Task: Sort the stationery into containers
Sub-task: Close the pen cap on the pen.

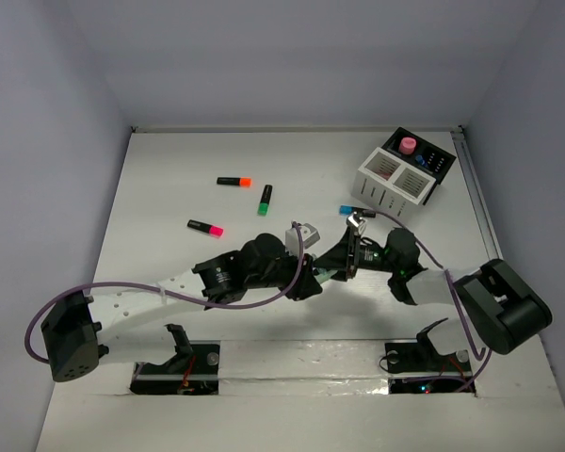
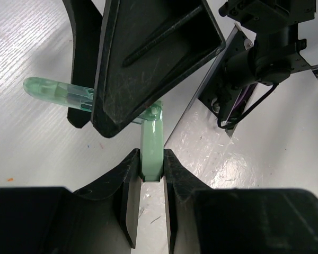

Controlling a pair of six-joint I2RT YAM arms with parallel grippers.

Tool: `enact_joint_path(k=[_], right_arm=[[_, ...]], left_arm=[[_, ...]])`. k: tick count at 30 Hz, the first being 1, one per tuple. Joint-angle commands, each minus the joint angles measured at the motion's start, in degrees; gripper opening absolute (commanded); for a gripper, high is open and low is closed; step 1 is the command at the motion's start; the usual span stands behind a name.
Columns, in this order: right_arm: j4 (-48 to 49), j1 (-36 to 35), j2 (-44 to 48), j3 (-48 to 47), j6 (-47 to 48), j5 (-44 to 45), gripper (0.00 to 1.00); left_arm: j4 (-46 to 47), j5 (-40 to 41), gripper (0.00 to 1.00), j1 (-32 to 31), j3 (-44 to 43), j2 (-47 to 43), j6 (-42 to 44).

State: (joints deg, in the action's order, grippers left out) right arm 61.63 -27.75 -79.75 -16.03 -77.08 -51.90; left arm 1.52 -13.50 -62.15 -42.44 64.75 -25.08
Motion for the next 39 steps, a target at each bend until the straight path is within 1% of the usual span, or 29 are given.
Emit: enact_joint_path(k=[1, 4, 5, 6, 7, 8, 10, 11, 16, 19, 22, 23, 24, 25, 26, 27, 28, 29, 30, 32, 35, 36, 39], right_arm=[[5.7, -1.5, -1.6, -1.5, -1.4, -2.2, 0.77], [7.7, -2.0, -2.4, -1.5, -2.4, -2.3, 0.71], [8.1, -2.0, -2.5, -1.5, -2.5, -2.1, 0.63], [8.4, -2.0, -2.7, -1.5, -2.9, -1.9, 0.59], [8.9, -2.0, -2.8, -1.4, -3.1, -1.7, 0.50], [9.7, -2.0, -2.9, -1.3, -3.3, -1.3, 0.35], [10.6, -2.0, -3.2, -1.1, -3.7, -0.6, 0.29], [11.1, -2.0, -3.3, -1.1, -3.7, -0.1, 0.23], [14.1, -2.0, -3.8, -0.1, -3.5, 2.1, 0.20], [11.9, -2.0, -2.0, 0.9, -0.6, 5.0, 0.19], [5.1, -2.0, 3.7, 1.3, 4.6, 8.5, 0.19], [-0.7, -2.0, 5.7, 1.1, 6.4, 10.7, 0.19], [-3.9, -2.0, 10.4, 0.5, 10.1, 11.8, 0.19], [-7.7, -2.0, 12.9, 0.0, 11.8, 13.0, 0.20], [-15.2, -2.0, 15.5, -0.5, 13.8, 15.7, 0.21], [-18.6, -2.0, 20.1, -1.1, 15.5, 16.9, 0.21], [-22.0, -2.0, 22.2, -2.2, 18.6, 18.0, 0.21], [-26.6, -2.0, 23.9, -2.7, 19.7, 19.5, 0.22], [-28.2, -2.0, 25.3, -2.9, 20.5, 20.0, 0.22], [-30.4, -2.0, 27.3, -3.5, 21.5, 20.0, 0.23], [-29.3, -2.0, 26.8, -2.5, 21.0, 18.9, 0.23], [-28.8, -2.0, 26.7, -2.2, 20.8, 18.5, 0.23], [-28.6, -2.0, 27.3, -1.2, 20.5, 18.7, 0.24]], left_arm=[[3.0, -0.3, 0.00, 0.2, 0.7, -0.5, 1.1], [3.1, -0.3, 0.00, 0.2, 0.8, -0.6, 1.1], [3.1, -0.4, 0.00, 0.2, 0.8, -0.7, 1.1], [3.1, -0.4, 0.00, 0.2, 0.8, -0.9, 1.0], [3.1, -0.4, 0.00, 0.2, 0.9, -0.9, 1.0], [3.2, -0.5, 0.00, 0.2, 1.1, -0.9, 0.8], [3.4, -0.7, 0.00, 0.2, 1.5, -1.1, 0.7], [3.4, -0.7, 0.00, 0.2, 1.6, -1.2, 0.6], [2.8, -0.5, 0.00, 0.2, 2.1, -2.3, 0.4], [2.3, 0.8, 0.00, 0.2, 2.6, -3.7, 0.0], [2.1, 2.8, 0.00, 0.2, 3.7, -4.9, -0.8], [2.1, 3.4, 0.00, 0.2, 4.1, -5.2, -1.1], [2.0, 4.8, 0.00, 0.2, 4.4, -5.3, -1.5], [2.0, 5.4, 0.00, 0.2, 4.6, -5.3, -1.8], [2.0, 6.2, 0.00, 0.2, 5.0, -5.5, -2.5], [2.0, 6.9, 0.00, 0.2, 5.2, -5.8, -2.9], [2.4, 8.5, 0.00, 0.2, 5.4, -6.0, -3.2], [2.8, 9.3, 0.00, 0.2, 6.0, -6.3, -3.7], [3.2, 10.3, 0.00, 0.2, 6.2, -6.9, -4.0], [4.9, 11.3, 0.00, 0.2, 6.9, -7.6, -4.4], [7.1, 13.6, 0.00, 0.2, 7.9, -9.2, -5.2], [7.8, 15.8, 0.00, 0.2, 8.3, -10.2, -5.4], [9.2, 18.7, 0.00, 0.2, 9.6, -11.7, -6.5]])
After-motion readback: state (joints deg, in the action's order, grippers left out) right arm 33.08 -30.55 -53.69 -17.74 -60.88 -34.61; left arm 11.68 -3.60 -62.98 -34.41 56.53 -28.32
